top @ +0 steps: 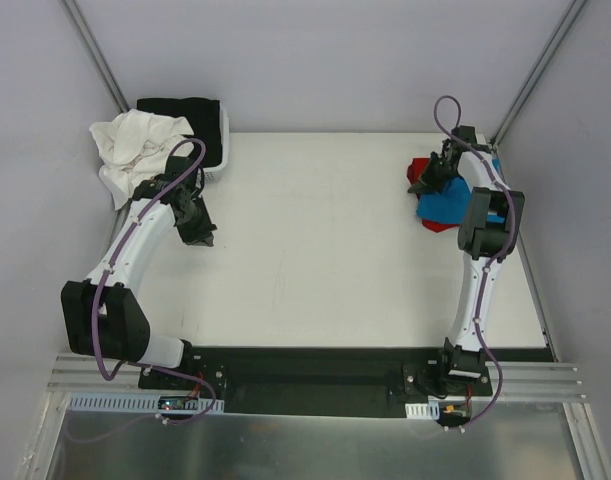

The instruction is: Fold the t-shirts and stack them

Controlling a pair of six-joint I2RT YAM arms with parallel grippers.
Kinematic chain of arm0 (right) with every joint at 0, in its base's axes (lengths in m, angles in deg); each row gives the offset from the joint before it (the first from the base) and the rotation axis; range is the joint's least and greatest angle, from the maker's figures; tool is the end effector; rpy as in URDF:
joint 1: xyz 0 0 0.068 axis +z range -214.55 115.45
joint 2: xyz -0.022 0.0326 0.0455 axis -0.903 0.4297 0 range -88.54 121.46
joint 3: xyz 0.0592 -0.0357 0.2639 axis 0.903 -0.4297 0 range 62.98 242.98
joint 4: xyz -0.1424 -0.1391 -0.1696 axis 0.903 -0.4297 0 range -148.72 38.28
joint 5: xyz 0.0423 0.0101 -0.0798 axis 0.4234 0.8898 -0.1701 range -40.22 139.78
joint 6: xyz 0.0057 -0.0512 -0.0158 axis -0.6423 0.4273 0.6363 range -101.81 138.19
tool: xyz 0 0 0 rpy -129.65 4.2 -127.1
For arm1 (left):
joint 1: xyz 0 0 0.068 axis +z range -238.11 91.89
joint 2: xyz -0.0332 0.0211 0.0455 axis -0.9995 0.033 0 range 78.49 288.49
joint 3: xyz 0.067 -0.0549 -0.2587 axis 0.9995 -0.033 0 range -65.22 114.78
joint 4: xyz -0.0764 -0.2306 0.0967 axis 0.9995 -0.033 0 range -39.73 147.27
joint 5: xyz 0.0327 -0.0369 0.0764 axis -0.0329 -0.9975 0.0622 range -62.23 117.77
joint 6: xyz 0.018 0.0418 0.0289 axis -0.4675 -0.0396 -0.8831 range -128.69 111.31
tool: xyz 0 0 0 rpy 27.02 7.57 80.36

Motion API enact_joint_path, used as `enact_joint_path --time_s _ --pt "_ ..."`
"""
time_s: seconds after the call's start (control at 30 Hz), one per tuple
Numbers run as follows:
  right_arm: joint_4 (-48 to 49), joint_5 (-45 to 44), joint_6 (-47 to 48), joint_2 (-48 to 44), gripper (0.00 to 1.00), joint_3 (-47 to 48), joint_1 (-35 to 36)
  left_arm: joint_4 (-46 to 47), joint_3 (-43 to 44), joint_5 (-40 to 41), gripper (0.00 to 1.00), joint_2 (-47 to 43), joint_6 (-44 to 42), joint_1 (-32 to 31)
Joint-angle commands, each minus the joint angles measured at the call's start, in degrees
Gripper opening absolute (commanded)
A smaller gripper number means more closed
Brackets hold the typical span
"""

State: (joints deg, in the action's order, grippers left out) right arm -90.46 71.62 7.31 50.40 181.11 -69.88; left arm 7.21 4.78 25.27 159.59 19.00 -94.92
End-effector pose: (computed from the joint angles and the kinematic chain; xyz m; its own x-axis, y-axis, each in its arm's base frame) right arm 0.5226 -0.0354 0.1637 -0.8620 0.2563 -0.4373 0.0621 0.9097 0.4106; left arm 0.2818 -0.0353 0.2900 -0.8350 -0.3678 -0.4093 -0.2807 0.9245 -0.2580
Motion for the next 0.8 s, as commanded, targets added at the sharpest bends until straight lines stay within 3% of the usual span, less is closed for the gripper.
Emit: enact_joint_path --time_s 0.0,0.1,0.17,0.2,0.23,0.27,0.3,0.33,0.43,0.57,0.67,0.77 --pt "4.1 11.1 3.0 -7.6 0.04 -1.0 2.8 -1.8 -0.2 1.0 0.0 -1.9 1.1 -0.4" --pt "2.9 12.5 3.3 -11.9 0.11 -2.0 5.2 -1.7 1.0 2.2 0.08 -2.3 1.6 -0.4" --pt "0.7 12.5 3.8 -15.3 0.27 -1.8 8.5 -1.8 2.3 3.8 0.13 -2.4 1.4 -0.4" --pt "-0.5 12.3 4.6 -16.4 0.37 -1.1 9.5 -1.7 4.1 4.8 0.22 -2.4 1.1 -0.4" --pt "-3.0 11.7 5.0 -17.5 0.64 -0.2 10.4 -1.8 5.1 5.5 0.29 -2.4 1.1 -0.4" --pt "-3.4 11.3 5.1 -18.7 0.74 -0.4 12.2 -1.9 6.1 6.0 0.38 -2.4 1.0 -0.4" --pt "-3.7 11.5 4.4 -21.0 0.83 -1.0 12.9 -1.9 7.9 6.8 0.57 -2.4 0.8 -0.4" --pt "-3.3 11.7 3.8 -22.1 0.98 -1.8 13.4 -1.8 8.8 7.2 0.64 -2.4 0.8 -0.4" --pt "-3.4 12.3 2.8 -24.8 0.98 -5.4 15.2 -1.9 11.5 9.4 0.82 -2.0 0.9 -0.4" --pt "-6.0 8.6 3.2 -26.6 0.91 -9.4 18.1 -2.0 15.7 15.1 0.81 -0.6 -0.7 -0.3" --pt "-8.5 2.9 4.0 -29.3 0.93 -12.6 20.8 -1.9 19.3 20.9 0.82 1.7 -2.7 0.1" --pt "-8.1 0.3 3.8 -33.2 0.96 -16.2 23.3 -1.8 23.1 21.8 0.83 4.8 -4.6 1.9"
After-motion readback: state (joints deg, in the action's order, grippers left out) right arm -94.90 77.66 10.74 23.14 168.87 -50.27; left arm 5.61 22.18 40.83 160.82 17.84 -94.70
